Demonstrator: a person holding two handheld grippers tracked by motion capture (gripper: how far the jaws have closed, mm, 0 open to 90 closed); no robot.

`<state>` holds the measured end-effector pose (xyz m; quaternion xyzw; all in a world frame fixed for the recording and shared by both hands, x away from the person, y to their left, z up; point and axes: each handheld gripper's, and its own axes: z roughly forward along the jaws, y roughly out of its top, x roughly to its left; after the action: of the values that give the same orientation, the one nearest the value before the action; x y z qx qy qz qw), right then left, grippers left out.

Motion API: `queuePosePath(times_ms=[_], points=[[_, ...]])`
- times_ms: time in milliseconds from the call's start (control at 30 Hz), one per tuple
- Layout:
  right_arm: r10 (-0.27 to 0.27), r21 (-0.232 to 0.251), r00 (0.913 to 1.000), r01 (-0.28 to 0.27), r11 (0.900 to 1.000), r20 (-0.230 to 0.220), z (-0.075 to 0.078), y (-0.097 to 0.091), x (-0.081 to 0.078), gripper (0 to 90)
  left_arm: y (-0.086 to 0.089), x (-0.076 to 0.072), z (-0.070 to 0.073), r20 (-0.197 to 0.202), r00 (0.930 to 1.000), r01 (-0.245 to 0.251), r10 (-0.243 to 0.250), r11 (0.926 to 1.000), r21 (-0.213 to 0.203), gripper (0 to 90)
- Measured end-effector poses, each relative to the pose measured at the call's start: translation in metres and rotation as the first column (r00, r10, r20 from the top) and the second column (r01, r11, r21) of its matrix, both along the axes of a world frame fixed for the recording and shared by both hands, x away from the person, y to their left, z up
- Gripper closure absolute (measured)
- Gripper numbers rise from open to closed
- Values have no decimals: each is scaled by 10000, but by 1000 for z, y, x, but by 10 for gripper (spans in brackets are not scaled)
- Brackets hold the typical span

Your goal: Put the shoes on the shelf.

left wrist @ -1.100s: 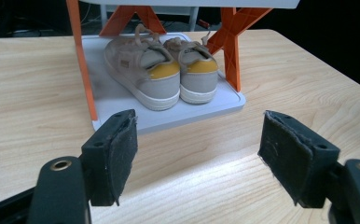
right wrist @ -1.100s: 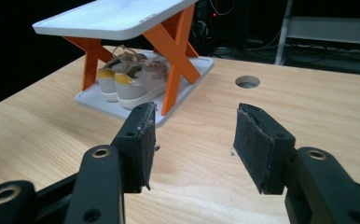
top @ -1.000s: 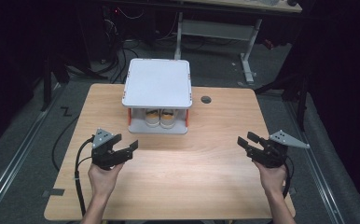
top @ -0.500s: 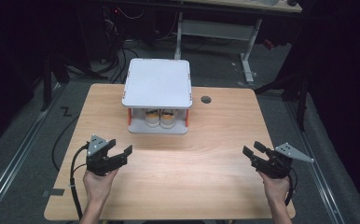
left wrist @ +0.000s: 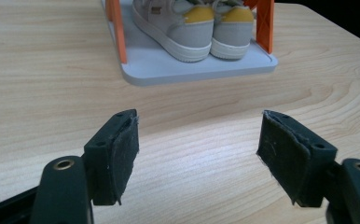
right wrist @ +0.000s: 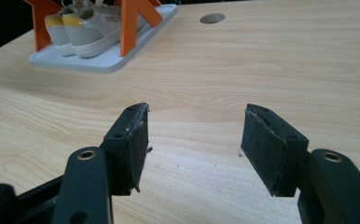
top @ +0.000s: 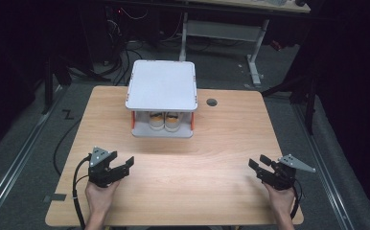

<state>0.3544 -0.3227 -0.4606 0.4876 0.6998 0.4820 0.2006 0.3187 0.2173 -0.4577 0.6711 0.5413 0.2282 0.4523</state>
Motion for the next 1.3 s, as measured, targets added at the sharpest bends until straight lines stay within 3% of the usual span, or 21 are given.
queuePosePath(times_ms=[467,667,1200,1300], points=[[-197,-807,9984,153,9966,-531,-16,6,11,413,-3,11,-23,-604,9977,-263,297,9980,570,291],[-309,-1098,9973,234,9937,-664,-20,8,17,413,-5,18,-30,-749,9959,-418,503,9928,1120,293],[-704,-2392,9928,454,9699,-972,-37,18,31,410,-6,29,-43,-921,9919,-716,873,9841,1624,295],[-759,-2462,9915,478,9680,-1059,-39,18,32,406,-6,30,-45,-1011,9908,-718,902,9823,1729,295]])
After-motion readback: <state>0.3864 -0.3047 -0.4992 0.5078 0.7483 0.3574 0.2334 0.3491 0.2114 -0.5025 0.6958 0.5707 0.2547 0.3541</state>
